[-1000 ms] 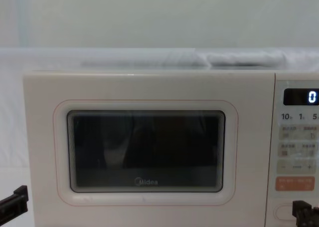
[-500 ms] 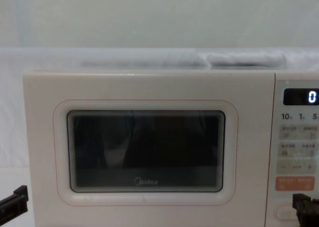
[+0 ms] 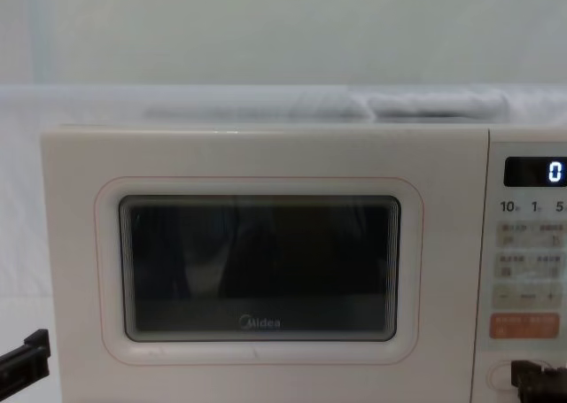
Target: Press the button to open the microwave door with one hand; close the microwave door with the other hand.
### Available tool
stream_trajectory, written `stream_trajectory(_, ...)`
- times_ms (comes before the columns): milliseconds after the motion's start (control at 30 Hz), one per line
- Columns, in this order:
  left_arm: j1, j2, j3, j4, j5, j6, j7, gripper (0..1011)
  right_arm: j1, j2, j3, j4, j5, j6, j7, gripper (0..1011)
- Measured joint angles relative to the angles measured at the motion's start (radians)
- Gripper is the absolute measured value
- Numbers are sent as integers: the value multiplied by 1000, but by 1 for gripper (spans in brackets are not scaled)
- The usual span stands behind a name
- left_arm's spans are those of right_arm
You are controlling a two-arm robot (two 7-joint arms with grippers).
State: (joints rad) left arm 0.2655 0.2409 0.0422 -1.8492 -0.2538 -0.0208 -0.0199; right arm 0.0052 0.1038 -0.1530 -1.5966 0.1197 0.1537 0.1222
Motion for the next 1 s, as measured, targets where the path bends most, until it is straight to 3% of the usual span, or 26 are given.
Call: stream_trajectory(1000, 0, 0, 0, 0, 0, 0, 0, 1001, 60, -28, 13, 113, 5, -41, -13, 0)
